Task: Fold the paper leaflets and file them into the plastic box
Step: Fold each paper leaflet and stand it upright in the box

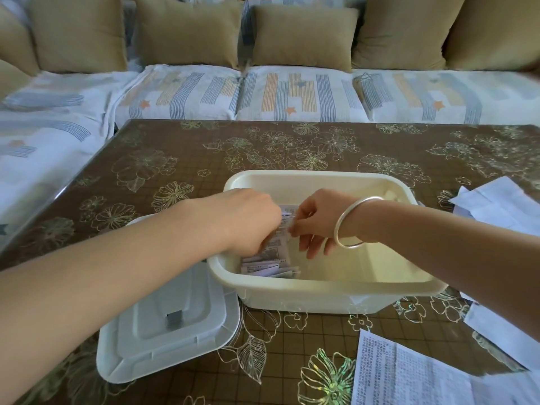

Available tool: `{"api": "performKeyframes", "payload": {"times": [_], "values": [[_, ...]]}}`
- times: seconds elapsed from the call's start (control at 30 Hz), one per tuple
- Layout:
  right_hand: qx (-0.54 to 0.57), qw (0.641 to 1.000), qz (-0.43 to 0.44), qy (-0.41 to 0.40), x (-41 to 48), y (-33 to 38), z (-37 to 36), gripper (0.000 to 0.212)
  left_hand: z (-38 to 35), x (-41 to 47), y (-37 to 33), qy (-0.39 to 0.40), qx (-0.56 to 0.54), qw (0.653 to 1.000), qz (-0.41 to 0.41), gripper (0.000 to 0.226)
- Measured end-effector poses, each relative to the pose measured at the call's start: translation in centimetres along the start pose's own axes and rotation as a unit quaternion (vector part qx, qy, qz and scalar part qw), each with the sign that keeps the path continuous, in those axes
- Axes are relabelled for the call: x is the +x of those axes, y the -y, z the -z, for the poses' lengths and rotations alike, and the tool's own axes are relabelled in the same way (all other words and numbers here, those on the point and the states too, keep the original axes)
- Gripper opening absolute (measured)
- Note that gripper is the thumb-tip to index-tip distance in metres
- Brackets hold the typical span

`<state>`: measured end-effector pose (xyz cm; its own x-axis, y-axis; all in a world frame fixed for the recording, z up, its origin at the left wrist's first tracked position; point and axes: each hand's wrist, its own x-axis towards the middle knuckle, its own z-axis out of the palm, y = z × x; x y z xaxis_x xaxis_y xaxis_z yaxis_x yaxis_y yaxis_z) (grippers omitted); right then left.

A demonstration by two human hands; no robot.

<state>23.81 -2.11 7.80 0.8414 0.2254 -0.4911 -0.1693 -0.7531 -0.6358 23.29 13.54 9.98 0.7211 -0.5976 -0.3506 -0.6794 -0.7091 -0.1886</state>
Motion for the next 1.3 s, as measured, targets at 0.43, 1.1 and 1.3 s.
{"api": "performKeyframes", "payload": {"times": [0.43,1.1,1.3], "values": [[0.073,0.996,-0.021,0.041,-1.4,-0.1,-0.6,0.008,0.6,-0.4,-0.5,0.006,-0.029,1.0,0.007,0.043],[0.063,0.919,0.094,-0.379,-20.3,-11.4,-6.4,0.014,-1.2,-10.3,-16.0,-0.324,-0.405,0.855,-0.002,0.018],[-0.174,0.934,0.013,-0.311,-19.0,-17.2,-8.0,0.025,-9.1,-10.7,-21.9,-0.219,-0.391,0.894,0.012,0.027]]}}
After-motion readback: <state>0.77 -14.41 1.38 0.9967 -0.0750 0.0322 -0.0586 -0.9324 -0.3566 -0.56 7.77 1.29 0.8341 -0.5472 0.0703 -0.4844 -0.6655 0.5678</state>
